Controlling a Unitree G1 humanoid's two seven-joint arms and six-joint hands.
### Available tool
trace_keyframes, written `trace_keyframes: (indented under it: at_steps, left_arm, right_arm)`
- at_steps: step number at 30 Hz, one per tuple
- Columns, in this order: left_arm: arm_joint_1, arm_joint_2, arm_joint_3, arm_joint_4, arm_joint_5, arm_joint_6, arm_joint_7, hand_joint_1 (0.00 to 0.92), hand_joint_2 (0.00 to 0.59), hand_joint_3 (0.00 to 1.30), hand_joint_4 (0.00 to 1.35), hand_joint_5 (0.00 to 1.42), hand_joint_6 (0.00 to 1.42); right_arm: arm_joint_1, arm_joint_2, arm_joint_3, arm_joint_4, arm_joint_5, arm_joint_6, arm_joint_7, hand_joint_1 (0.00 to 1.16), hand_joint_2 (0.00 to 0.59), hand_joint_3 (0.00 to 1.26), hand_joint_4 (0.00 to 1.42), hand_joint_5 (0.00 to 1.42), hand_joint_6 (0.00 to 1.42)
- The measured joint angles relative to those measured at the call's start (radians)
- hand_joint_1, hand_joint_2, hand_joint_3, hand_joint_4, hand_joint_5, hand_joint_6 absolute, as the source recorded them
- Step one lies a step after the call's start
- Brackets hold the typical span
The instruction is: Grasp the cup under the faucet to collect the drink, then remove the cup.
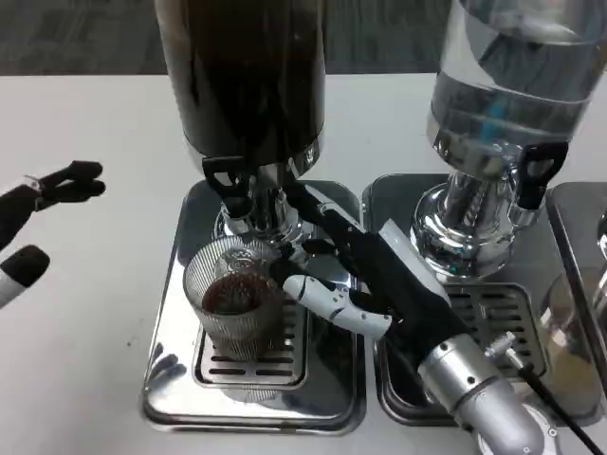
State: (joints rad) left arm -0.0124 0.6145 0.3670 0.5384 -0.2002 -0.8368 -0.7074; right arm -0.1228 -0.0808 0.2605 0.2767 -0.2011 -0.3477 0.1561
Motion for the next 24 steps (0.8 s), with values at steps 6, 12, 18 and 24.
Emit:
trace_keyframes:
  at_steps: [6, 12, 18, 24]
  left_arm:
    - [0.026, 0.0, -0.024, 0.046, 0.014, -0.04, 0.02, 0.0, 0.034, 0.24, 0.22, 0.19, 0.11]
    - [0.041, 0.0, -0.04, 0.082, 0.02, -0.066, 0.037, 0.0, 0.034, 0.26, 0.23, 0.19, 0.11]
    - [0.041, 0.001, -0.057, 0.099, 0.029, -0.076, 0.051, 0.0, 0.035, 0.26, 0.24, 0.18, 0.11]
    - [0.041, 0.008, -0.069, 0.104, 0.04, -0.077, 0.055, 0.0, 0.035, 0.26, 0.23, 0.18, 0.11]
  right_arm:
    - [-0.035, 0.006, 0.002, 0.036, 0.016, -0.001, 0.029, 0.48, 0.234, 0.04, 0.02, 0.02, 0.15]
    - [-0.05, 0.013, -0.005, 0.074, 0.034, -0.019, 0.034, 0.48, 0.233, 0.09, 0.1, 0.07, 0.18]
    - [-0.05, 0.023, -0.013, 0.074, 0.033, -0.031, 0.02, 0.49, 0.24, 0.15, 0.2, 0.16, 0.22]
    - [-0.048, 0.026, -0.016, 0.072, 0.032, -0.036, 0.015, 0.5, 0.232, 0.18, 0.23, 0.19, 0.24]
